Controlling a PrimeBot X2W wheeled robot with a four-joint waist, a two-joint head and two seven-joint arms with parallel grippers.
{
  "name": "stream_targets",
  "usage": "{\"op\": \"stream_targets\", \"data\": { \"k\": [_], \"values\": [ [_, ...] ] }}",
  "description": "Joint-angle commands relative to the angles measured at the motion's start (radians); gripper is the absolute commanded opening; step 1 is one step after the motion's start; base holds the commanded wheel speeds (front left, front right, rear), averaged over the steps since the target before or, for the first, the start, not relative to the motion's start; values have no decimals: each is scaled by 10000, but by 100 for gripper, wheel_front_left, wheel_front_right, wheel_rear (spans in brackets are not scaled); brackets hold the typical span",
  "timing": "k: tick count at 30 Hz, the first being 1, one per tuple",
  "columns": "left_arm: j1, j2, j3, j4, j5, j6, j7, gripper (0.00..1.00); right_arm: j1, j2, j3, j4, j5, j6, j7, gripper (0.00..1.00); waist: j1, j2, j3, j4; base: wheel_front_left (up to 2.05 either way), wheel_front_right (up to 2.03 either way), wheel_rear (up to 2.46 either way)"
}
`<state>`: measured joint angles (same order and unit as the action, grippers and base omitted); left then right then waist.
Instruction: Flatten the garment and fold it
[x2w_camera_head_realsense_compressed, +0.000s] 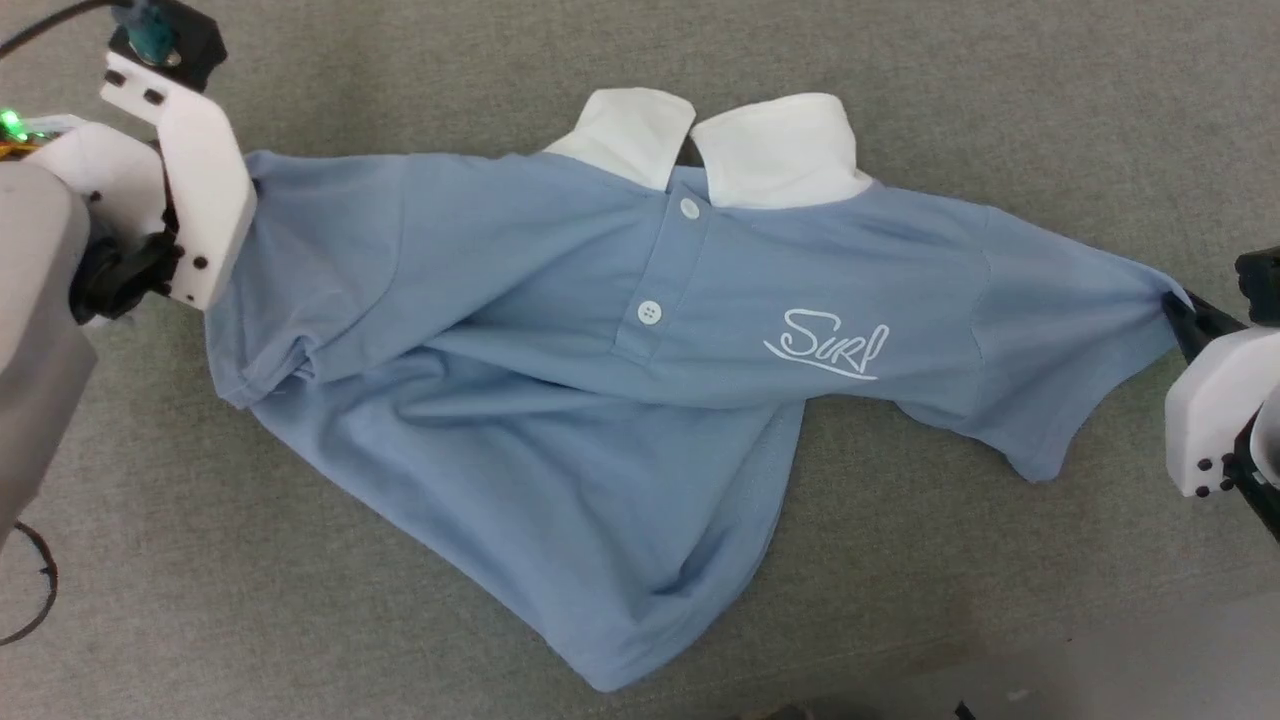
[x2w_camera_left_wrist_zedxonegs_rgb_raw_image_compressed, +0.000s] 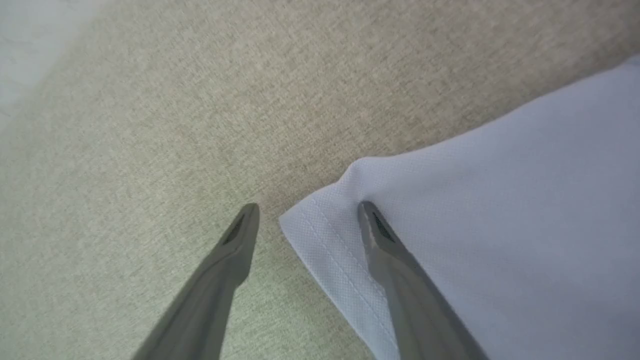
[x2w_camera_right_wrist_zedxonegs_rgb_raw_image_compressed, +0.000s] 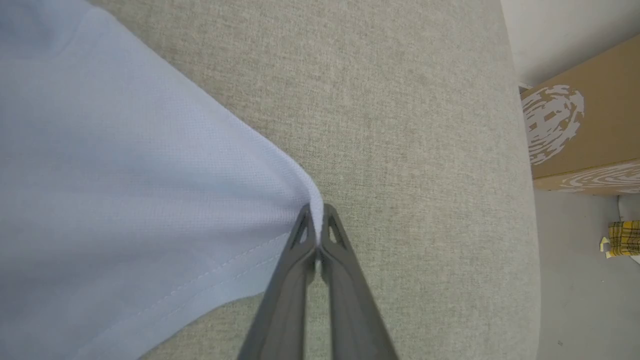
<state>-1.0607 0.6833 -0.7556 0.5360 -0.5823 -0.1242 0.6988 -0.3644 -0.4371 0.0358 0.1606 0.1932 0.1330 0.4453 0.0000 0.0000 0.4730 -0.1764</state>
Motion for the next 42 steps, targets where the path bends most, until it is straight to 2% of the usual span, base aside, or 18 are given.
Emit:
{"op": "stream_targets", "data": {
  "k": [1,7,10,11,12,13,17,25,30,34,42],
  "values": [
    [133,104,-256,245,-44,-63,-31,100,-11,28,-68,-33,-35,-23,-44,0,0,0,55,-45,0,0,0],
    [-68,261,-1230,253,-275,-64,-287,100,4,99,-50,-73,-15,-23,30,0,0,0,155,-56,0,0,0],
    [176,78,-1365,236,-1584,-64,-86,100,-42,116,-22,-104,-22,-23,37,0,0,0,202,-63,0,0,0],
    [217,93,-1489,184,-1827,-64,16,48,-60,126,-14,-109,-20,-23,35,0,0,0,213,-68,0,0,0],
    [202,160,-1663,88,-1919,-64,40,9,-71,131,-17,-109,-14,-23,27,0,0,0,223,-67,0,0,0],
    [158,243,-1828,-27,-1970,-64,-24,0,-77,125,-28,-100,-6,-23,12,0,0,0,229,-58,0,0,0],
    [35,260,-1789,69,-2243,-64,-917,0,-32,34,-136,-48,-12,-23,-37,0,0,0,86,76,0,0,0],
    [-49,-63,-1427,877,-1701,230,-3617,0,-81,-390,-198,-218,17,-23,-86,0,0,0,-979,556,0,0,0],
    [242,-243,-1010,887,-1709,680,-5251,0,-288,-938,-115,-603,230,-23,-220,0,0,0,-1796,937,0,0,0],
    [573,-127,-655,412,-1753,1052,-6355,0,-606,-1395,-211,-972,328,-23,-509,0,0,0,-2360,1240,0,0,0],
    [1380,666,348,-1673,-2011,2223,-7902,0,-1375,-1867,-437,-1685,829,-23,-951,0,0,0,-3277,1714,0,0,0]
  ]
}}
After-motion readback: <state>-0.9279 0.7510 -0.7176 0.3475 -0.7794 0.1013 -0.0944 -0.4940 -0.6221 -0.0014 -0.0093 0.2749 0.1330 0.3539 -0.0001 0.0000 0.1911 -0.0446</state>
